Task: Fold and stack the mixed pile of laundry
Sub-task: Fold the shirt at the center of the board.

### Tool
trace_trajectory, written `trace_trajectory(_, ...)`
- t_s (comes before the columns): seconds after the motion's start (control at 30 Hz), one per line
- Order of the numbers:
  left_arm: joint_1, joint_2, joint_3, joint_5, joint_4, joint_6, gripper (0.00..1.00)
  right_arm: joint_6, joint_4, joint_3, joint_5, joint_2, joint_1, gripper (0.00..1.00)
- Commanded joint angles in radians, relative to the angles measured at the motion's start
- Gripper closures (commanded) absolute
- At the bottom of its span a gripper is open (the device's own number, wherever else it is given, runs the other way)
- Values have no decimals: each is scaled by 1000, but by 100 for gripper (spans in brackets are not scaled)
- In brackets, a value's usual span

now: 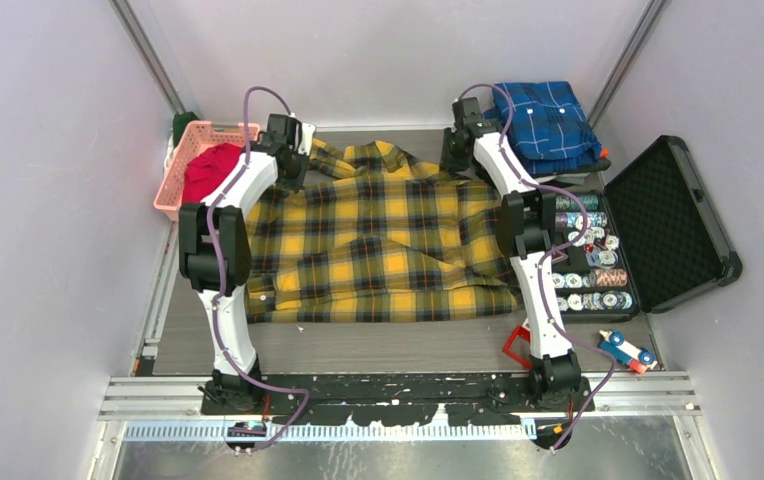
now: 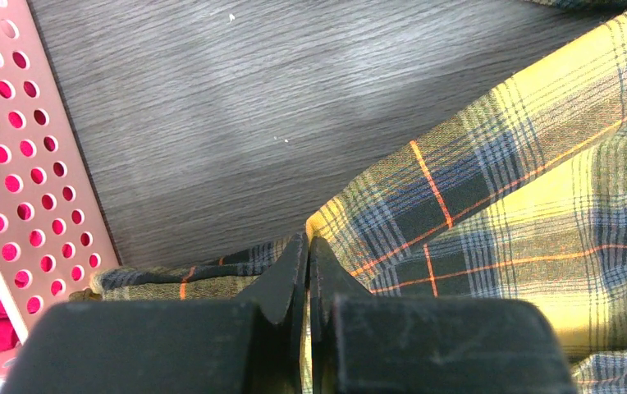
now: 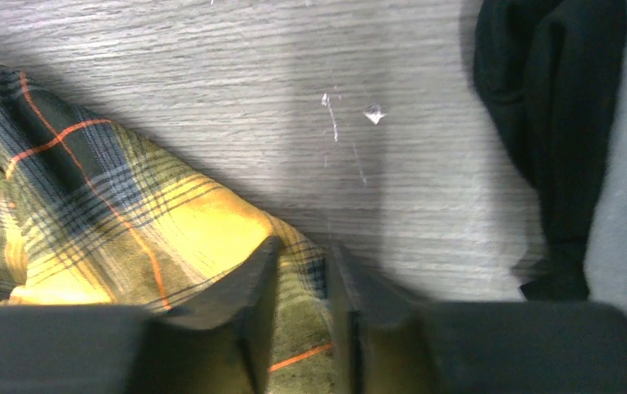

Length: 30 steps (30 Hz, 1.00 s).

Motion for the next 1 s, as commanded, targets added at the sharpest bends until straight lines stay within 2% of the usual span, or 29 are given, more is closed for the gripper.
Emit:
trace_trajectory(0.0, -5, -17, 3, 4, 35, -8, 100, -26, 7, -3, -25, -14, 25, 77)
trace_trajectory(0.13, -7, -10, 15, -1, 35, -7, 100, -24, 10, -10, -33, -22, 26, 96)
trace_trajectory(0.2, -7, -4, 23, -3, 32, -7, 100, -22, 21, -9, -29, -29, 26, 99)
trace_trajectory(0.4, -9, 8, 70, -4, 3, -6, 100, -5, 49, 0, 9, -102, 29, 99)
trace_trajectory(0.6, -16, -24, 105, -43, -61, -9, 100, 1, 113, -151, 36, -304, 34, 99)
trace_trajectory(0.97, -32, -187, -88, -45, -27, -46, 100, 9, 179, -499, 93, -571, 62, 99)
